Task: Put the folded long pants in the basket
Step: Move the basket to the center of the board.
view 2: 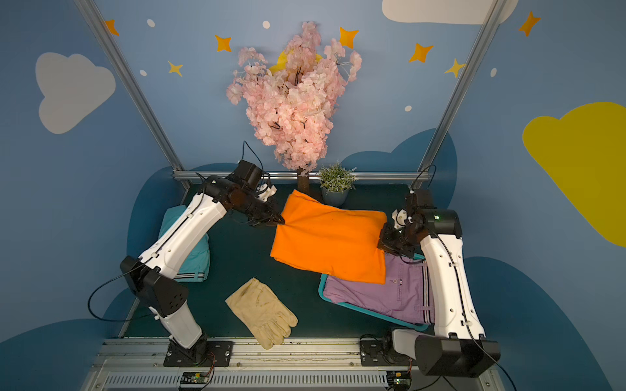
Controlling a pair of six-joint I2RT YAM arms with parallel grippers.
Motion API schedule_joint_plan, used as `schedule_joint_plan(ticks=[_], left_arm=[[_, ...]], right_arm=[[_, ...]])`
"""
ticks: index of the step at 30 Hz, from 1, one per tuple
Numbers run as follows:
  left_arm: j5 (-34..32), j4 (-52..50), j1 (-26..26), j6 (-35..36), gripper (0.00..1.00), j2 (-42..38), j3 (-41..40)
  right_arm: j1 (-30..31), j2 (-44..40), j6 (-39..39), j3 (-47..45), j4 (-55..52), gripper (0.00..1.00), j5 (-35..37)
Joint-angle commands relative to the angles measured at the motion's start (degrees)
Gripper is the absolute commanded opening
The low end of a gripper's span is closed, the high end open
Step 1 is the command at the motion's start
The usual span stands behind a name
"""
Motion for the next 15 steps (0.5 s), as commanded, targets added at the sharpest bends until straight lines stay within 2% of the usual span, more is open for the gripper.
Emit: schedule_joint_plan(ticks=[1,5,8,15], left_arm=[[-3.23,-2.44,-4.67,-6.50,0.02,4.06,3.45],[-0.85,-2.84,-11.33,-8.17,0.02,11.49,10.36],[-0.75,-3.87,-14.49,-8.64,0.02,16.80,16.49],[3.24,-5.79,-19.97,-10.57,0.02,28.76,31.22]], right_arm=[[-2.60,-5.70,1.24,-3.57,-5.90,0.00,13.04],[-3.07,-9.77,1.92,-5.77,-8.92,0.00,23.58],[-3.47,-12.66,2.80,-5.82,-10.08,0.00,31.89],[-4.38,-10.96,3.18,-3.71,-11.34,0.00,35.56]])
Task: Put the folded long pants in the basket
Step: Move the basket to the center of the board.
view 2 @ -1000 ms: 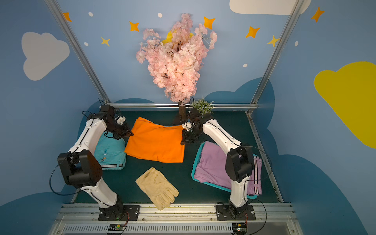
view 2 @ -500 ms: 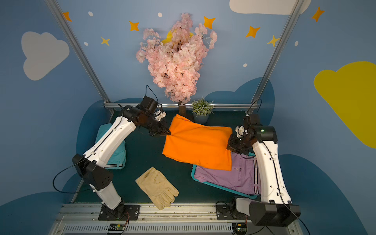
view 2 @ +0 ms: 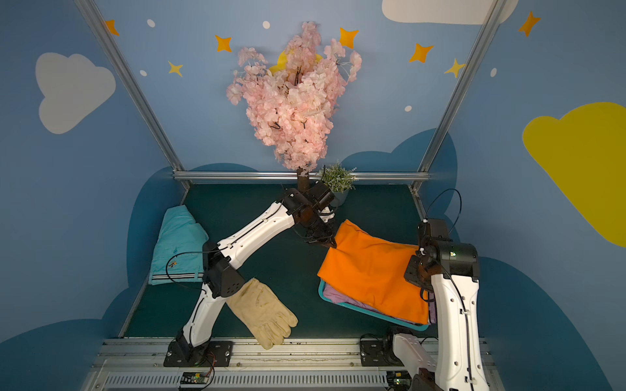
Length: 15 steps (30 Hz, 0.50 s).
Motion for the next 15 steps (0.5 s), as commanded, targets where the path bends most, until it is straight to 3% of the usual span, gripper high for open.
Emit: schedule_joint_plan(ticks=[1,6,15], left_arm=[[3.62,-1.75,-1.52,-1.56,0.02,2.19,4.91],[6.07,-1.28,-1.69,-1.14,0.02,6.93,3.67],[-4.22,-2.41,2.77,2.22,0.02,6.08,-8.35]], right_arm=[[-0.48,0.90,0.78,2.75,-0.37,0.00,5.58],[-0.53,2.53,0.01,1.91,0.83,0.00,2.49],[-1.04,5.04,-0.44,-5.40,7.55,0.00,-2.73]])
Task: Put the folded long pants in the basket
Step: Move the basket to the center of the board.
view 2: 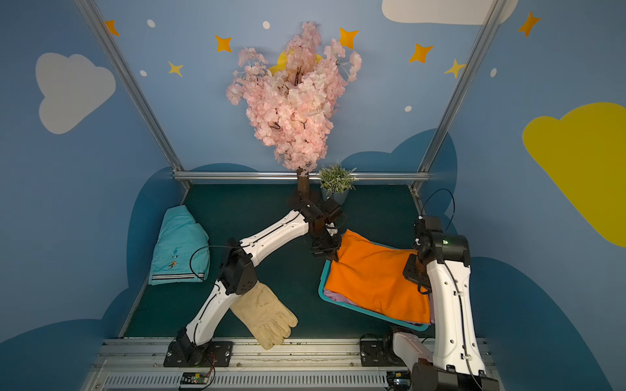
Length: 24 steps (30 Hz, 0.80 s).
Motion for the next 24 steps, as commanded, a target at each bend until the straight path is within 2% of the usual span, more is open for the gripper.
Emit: schedule_joint_plan(ticks=[1,4,8,11,16,18,20,24], left_arm=[[-5.36,-2.84,3.04,2.00,0.02,-1.36,-4.55],[-4.61,-1.71,4.30,2.94,0.02,-2.70,-8.69],[-6.38,-1.45,7.98,4.04,0.02,-6.63,-15.10],[-8.73,-0.73,12.76,5.75,0.02,-12.26,-23.15],[-5.07,5.02,24.15,8.73,0.02,-22.06,-38.83],[-4.30,5.48,27.71,9.97,0.02,-24.03,-41.07],[-0.44,6.10,30.30,11.04,0.02,-25.06,-41.63],[3.51,3.34,32.94,11.88,0.02,-26.10,-36.71]], right_arm=[[-0.25,1.44,-0.18,-1.33,4.60,0.00,-3.22],[-0.26,3.44,-2.81,-2.12,6.10,0.00,-8.68],[0.87,7.17,-0.28,-1.96,8.24,0.00,-15.73],[5.32,10.83,1.63,-0.96,10.98,0.00,-17.79],[17.54,22.16,5.78,7.84,14.39,0.00,-20.19],[20.66,27.74,5.79,13.78,13.97,0.00,-22.79],[23.01,32.75,5.52,20.50,12.01,0.00,-22.59],[25.09,38.07,4.41,30.47,8.70,0.00,-22.90]])
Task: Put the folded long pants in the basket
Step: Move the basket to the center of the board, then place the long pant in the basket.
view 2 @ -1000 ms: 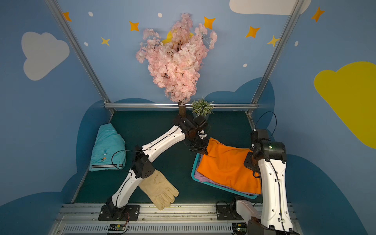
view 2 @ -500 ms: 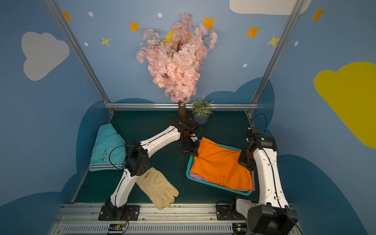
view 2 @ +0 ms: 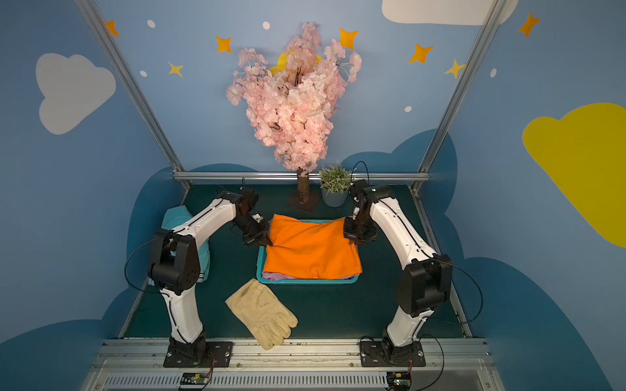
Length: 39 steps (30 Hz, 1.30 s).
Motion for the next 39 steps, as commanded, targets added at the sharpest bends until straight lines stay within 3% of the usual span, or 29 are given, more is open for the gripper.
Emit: schedule_joint_plan(ticks=[1,8,16,21,27,39], left_arm=[[1.55,-4.27,0.76,2.49,0.02,-2.12,4.86],[9.98,-5.83,3.40,-0.85,0.02,-10.66,7.59],[15.62,-5.78,3.78,-1.13,0.03,-18.41,-0.85],[11.16,-5.68,4.69,1.34,0.03,-14.81,-4.47],[4.96,-5.93,4.73,3.17,0.03,-6.09,-2.85],[-2.94,-3.46,4.79,5.03,0.02,-3.78,-6.65]], right_arm=[[0.21,0.83,-0.21,7.84,-4.28,0.00,0.38],[-2.58,-1.76,-3.14,12.89,-7.98,0.00,-5.16],[-4.86,-3.09,-6.94,13.85,-12.24,0.00,-5.57],[-4.93,-0.52,-8.24,11.03,-10.71,0.00,-4.16],[-4.86,4.01,-7.65,9.43,-5.83,0.00,-2.41],[-4.34,4.85,-7.84,-0.76,3.00,0.00,-2.46]])
